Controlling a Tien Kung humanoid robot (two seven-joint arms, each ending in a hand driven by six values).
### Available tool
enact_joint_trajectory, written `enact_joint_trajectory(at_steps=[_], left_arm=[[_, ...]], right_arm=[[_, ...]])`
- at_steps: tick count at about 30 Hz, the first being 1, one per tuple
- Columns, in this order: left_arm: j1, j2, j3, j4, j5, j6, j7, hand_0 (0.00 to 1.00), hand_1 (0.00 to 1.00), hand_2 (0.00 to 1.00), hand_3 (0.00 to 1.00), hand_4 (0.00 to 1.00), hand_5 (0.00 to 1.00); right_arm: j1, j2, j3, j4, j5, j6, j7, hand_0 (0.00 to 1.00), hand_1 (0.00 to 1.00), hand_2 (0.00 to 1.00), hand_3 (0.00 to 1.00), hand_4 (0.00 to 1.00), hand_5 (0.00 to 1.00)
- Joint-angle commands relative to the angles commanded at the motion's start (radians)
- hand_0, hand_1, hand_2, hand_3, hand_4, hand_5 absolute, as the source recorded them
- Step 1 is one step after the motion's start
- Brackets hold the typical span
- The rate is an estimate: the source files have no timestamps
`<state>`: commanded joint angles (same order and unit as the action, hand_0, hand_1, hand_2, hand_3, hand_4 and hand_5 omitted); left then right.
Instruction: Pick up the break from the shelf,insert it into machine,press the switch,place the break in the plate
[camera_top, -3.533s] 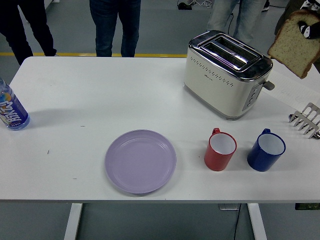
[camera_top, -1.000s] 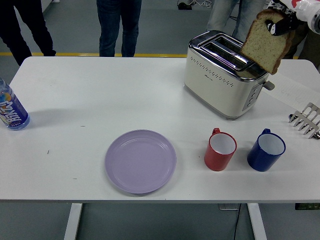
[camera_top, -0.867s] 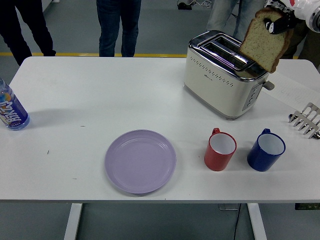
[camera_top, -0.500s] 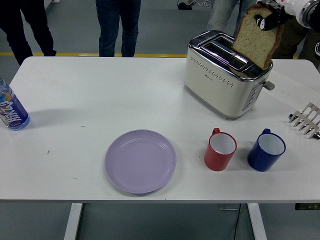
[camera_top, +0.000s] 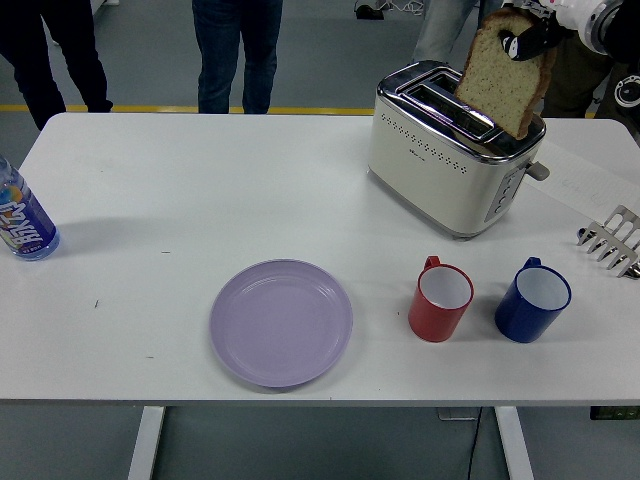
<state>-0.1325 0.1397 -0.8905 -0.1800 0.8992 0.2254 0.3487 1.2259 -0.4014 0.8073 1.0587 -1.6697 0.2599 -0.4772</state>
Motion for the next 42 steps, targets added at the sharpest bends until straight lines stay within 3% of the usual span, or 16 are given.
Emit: enact_joint_trajectory(at_steps=[42], left_arm=[[0.001, 0.000, -0.006, 0.000, 0.015, -0.001, 0.003, 0.634, 0.481, 0.456, 0.539, 0.337, 0.799]], right_arm=[[0.049, 0.109, -0.023, -0.123, -0.035, -0.043, 0.033, 0.007, 0.136, 0.398, 0.480, 0.519, 0.002]])
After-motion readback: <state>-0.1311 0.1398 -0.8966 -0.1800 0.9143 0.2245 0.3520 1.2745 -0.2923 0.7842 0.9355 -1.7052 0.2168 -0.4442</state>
